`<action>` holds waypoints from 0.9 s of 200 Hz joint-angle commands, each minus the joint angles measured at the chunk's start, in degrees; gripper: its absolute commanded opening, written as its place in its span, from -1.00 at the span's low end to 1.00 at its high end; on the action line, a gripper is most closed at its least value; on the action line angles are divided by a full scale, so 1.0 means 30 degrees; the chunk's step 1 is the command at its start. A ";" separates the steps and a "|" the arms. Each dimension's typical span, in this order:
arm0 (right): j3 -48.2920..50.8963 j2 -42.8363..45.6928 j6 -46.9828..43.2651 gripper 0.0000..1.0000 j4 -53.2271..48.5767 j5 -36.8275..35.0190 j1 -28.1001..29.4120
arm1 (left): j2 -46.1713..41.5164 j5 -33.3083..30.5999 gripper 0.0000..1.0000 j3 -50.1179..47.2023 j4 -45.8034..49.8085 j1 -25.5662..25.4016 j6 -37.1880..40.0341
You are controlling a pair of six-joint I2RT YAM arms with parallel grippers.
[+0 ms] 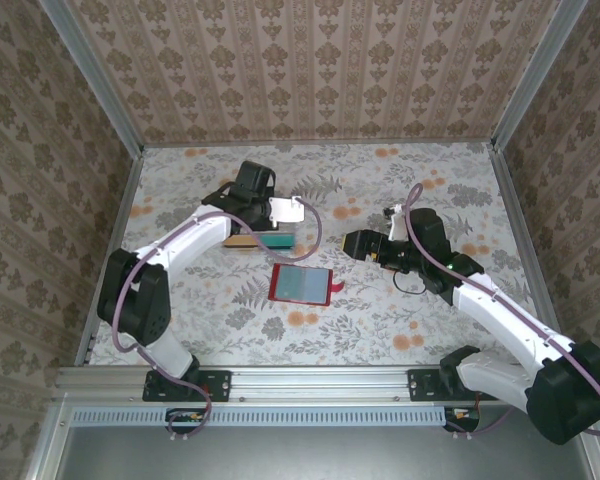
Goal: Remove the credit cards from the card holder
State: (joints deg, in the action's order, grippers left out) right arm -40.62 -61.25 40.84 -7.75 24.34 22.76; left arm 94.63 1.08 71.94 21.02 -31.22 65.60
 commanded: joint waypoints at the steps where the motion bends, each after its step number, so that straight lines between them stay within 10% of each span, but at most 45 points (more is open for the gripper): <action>1: 0.0326 -0.0233 0.0068 1.00 0.0299 0.0005 -0.0113 | 0.0340 0.0223 -1.00 0.0742 0.0326 -0.0140 -0.0034; 100: 0.0730 -0.0178 0.0383 1.00 0.0701 0.0139 -0.0161 | 0.1313 -0.0517 -0.96 0.1097 -0.0075 -0.0110 -0.0627; 180: 0.0859 -0.0320 0.0559 1.00 0.1034 0.0242 -0.0205 | 0.1283 -0.1854 -0.49 0.1061 -0.1385 -0.0139 -0.0935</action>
State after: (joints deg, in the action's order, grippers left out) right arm -38.76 -61.69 41.98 -6.24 24.38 22.65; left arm 98.00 -2.72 73.93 18.83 -31.48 63.59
